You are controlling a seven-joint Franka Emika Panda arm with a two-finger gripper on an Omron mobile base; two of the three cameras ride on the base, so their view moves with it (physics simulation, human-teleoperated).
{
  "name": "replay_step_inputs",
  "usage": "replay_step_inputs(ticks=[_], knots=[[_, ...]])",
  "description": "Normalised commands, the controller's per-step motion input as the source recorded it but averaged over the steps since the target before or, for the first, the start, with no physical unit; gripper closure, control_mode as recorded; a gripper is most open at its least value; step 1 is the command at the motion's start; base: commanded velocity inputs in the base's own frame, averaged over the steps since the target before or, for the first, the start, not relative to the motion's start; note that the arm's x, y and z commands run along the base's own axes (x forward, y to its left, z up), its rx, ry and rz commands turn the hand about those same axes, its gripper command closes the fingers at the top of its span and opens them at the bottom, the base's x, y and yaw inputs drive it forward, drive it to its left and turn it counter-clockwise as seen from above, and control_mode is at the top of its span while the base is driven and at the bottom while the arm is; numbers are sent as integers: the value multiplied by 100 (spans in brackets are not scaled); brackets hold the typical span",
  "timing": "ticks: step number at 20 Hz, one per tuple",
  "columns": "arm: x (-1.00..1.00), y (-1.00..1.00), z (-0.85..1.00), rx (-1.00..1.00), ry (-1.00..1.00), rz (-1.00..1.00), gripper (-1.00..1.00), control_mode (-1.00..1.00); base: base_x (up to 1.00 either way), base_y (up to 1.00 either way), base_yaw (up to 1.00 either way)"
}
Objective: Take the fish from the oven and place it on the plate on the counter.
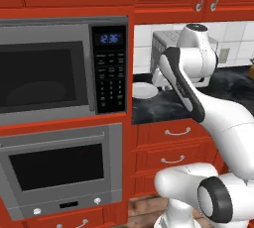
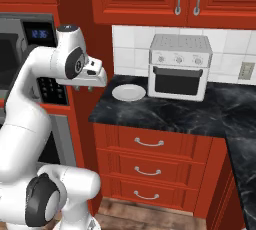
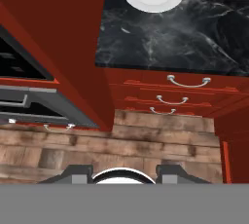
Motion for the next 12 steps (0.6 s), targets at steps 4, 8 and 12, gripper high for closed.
replay_step_inputs(ticks=[4, 8, 12], knots=[[-54, 18, 0, 0, -8, 5, -100, -100, 0, 0, 0], [-96, 66, -14, -11, -40, 24, -100, -100, 0, 0, 0], [-80, 99, -22, -26, -53, 26, -100, -100, 0, 0, 0]])
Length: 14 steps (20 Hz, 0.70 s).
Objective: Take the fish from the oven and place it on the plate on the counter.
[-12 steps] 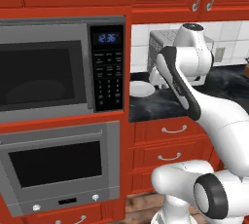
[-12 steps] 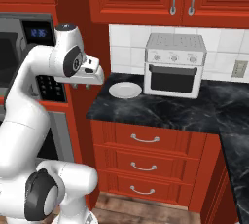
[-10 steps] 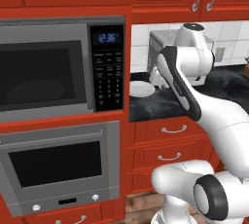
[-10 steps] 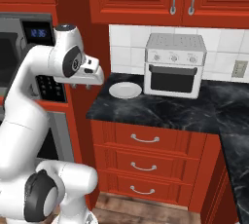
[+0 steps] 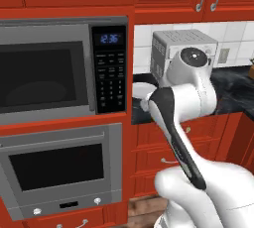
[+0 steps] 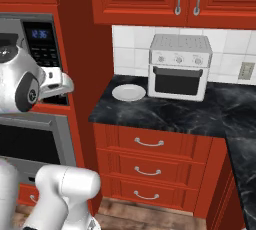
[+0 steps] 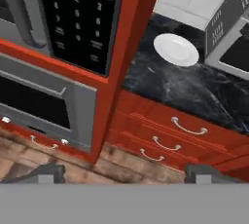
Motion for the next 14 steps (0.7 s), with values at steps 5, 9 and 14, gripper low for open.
replay_step_inputs(ticks=[5, 9, 14], knots=[[-35, 100, -15, -38, -52, 24, -100, -100, 0, 0, 0], [-35, 100, -9, -40, -51, 19, -100, -100, 0, 0, 0], [-16, 100, -5, -37, -39, 9, -100, -100, 0, 0, 0]])
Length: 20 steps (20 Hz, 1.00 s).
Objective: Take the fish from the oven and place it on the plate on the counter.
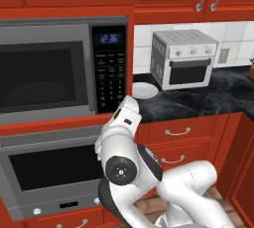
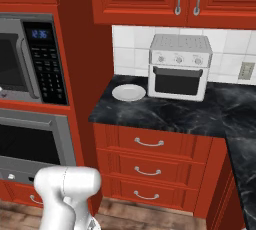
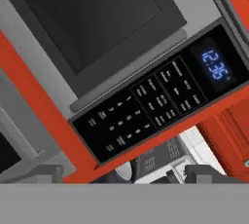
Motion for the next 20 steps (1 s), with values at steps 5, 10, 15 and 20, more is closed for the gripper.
replay_step_inputs(ticks=[5, 10, 15, 20], knots=[[12, 37, -44, -27, 1, 0, -100, -100, 0, 0, 0], [8, 60, -70, -26, 13, 0, -100, -100, 0, 0, 0], [14, 100, -73, -36, 22, -3, -100, -100, 0, 0, 0], [32, 100, -74, -34, 13, -12, -100, -100, 0, 0, 0]])
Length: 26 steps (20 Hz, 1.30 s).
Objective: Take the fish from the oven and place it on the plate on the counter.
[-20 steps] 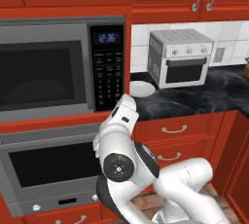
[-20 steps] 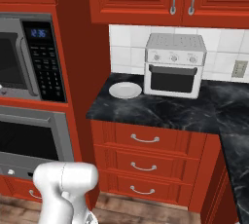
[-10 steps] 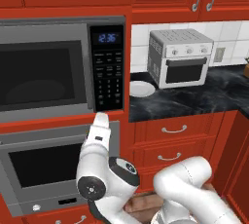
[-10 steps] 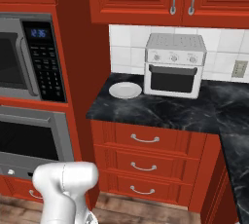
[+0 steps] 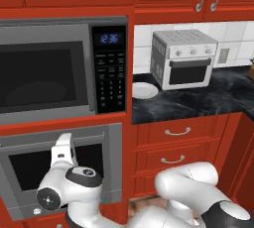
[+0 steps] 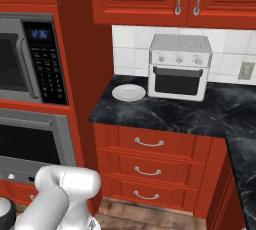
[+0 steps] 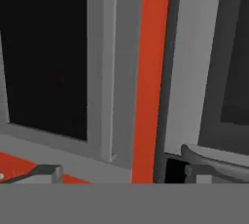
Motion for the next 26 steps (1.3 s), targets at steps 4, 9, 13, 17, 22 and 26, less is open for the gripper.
replay_step_inputs(ticks=[4, 9, 13, 17, 22, 26], knots=[[25, 57, -62, -21, 2, -3, -100, -100, 0, 0, 0], [64, 70, -66, -6, -7, 0, -100, -100, 0, 0, 0], [71, 69, -48, 0, -14, 0, -100, -100, 0, 0, 0], [39, 22, -12, 0, -6, 0, -100, -100, 0, 0, 0], [57, 0, -15, 0, 0, 0, -100, -100, 0, 0, 0], [58, -3, -3, 0, 0, 0, -100, -100, 0, 0, 0]])
